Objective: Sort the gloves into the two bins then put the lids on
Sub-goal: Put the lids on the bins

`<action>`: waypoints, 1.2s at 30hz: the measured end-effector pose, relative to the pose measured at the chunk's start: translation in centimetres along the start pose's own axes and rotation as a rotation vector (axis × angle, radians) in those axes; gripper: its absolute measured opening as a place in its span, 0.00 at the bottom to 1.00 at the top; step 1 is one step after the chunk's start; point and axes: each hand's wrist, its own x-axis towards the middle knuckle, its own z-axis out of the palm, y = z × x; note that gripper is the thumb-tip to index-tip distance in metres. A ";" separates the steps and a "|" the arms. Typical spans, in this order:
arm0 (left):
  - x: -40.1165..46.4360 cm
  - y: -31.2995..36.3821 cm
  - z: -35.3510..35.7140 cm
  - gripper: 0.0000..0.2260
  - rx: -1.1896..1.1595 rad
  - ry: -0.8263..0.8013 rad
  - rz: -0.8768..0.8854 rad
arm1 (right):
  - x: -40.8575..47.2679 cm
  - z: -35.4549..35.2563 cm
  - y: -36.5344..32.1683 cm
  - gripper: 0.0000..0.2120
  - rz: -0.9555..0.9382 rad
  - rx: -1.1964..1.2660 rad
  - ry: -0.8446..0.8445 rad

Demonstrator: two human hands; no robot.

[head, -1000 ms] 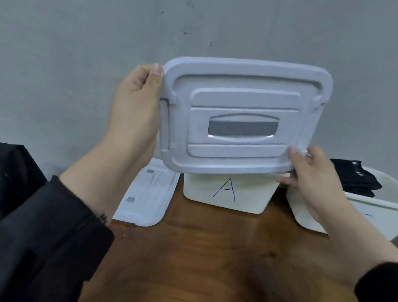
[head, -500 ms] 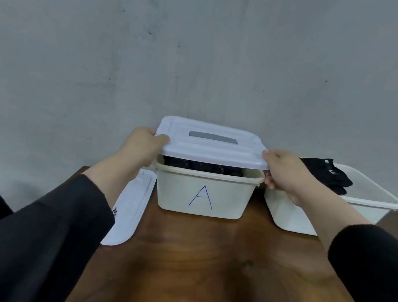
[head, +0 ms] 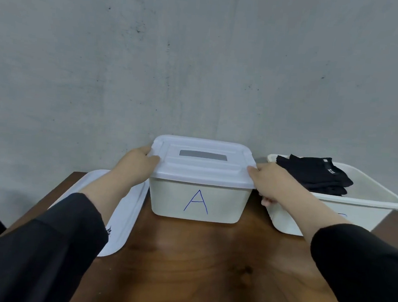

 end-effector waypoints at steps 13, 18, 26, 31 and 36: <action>0.1 -1.2 -0.9 0.30 -0.288 0.050 -0.068 | 0.4 4.0 1.1 0.41 0.197 0.980 -0.003; 0.0 -1.8 -1.1 0.35 -0.428 0.040 -0.149 | 0.2 4.1 0.4 0.26 0.220 1.075 -0.052; 0.1 -2.0 -0.8 0.10 -0.460 0.029 -0.117 | -0.5 3.9 -0.3 0.04 0.034 0.799 0.161; 0.4 -2.1 -0.3 0.06 -0.362 0.114 -0.027 | -0.3 3.6 -0.4 0.05 -0.045 0.612 0.214; 0.2 -2.1 -0.5 0.10 -0.245 0.098 0.011 | -0.3 3.6 -0.8 0.15 -0.040 0.390 0.260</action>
